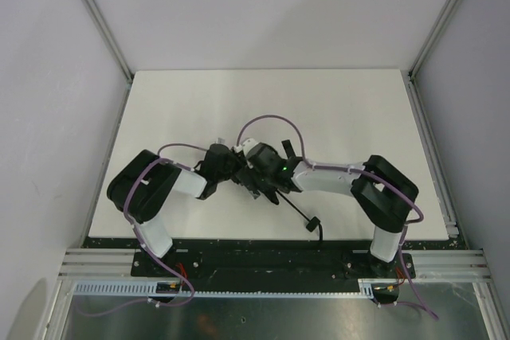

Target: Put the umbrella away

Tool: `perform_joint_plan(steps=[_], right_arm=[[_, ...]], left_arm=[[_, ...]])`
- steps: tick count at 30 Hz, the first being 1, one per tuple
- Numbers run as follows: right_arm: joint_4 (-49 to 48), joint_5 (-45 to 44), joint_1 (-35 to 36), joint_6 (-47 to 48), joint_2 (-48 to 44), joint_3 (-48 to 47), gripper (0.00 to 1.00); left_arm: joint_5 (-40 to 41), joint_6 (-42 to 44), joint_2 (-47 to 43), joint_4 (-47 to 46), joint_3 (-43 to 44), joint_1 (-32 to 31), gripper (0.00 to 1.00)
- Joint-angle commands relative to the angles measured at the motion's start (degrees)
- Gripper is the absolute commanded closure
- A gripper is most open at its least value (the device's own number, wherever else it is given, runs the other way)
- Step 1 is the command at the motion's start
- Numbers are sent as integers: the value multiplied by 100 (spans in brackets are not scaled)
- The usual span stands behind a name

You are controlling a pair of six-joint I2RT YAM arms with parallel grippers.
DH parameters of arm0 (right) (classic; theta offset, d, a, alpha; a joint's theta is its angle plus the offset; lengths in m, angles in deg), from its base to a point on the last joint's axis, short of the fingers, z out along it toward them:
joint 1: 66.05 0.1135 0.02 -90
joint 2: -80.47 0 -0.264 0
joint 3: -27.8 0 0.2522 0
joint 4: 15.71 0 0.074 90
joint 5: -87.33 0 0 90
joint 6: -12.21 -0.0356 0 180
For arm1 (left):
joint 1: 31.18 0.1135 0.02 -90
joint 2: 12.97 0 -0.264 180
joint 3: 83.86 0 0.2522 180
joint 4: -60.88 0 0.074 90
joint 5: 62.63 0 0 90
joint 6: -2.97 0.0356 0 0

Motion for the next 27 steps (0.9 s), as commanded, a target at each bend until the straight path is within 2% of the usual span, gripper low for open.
perform_joint_plan(steps=[1,4,5,8,12,13,14,16,21,22,24,27], right_arm=[[187,-2372,551,576,468,-599,13],[35,-2995,768,730,689,-649,23],[-27,-3023,787,753,751,-652,30],[-115,-3071,787,739,847,-656,58],[-160,-2710,690,712,819,-597,82],[-177,-2564,656,705,790,-561,91],[-181,-2390,612,692,753,-525,96],[-180,-1990,487,599,653,-423,99],[-472,-403,-61,255,220,33,100],[-561,26,-181,195,117,124,100],[-780,671,-393,84,-57,310,100],[-1194,1453,-666,-112,-244,505,100]], left_arm=[[272,242,186,1087,-287,-26,100],[287,234,138,1195,-270,-32,100],[285,226,126,1230,-260,-29,100],[256,236,67,1297,-236,-27,100],[252,327,-83,1337,-233,-26,100],[258,360,-116,1340,-233,-26,99],[270,394,-151,1346,-233,-26,95],[305,441,-238,1350,-244,-13,78],[362,566,-364,1374,-242,-5,19],[353,581,-363,1376,-233,-7,10],[335,602,-324,1380,-211,-8,3],[304,612,-244,1381,-172,-21,1]])
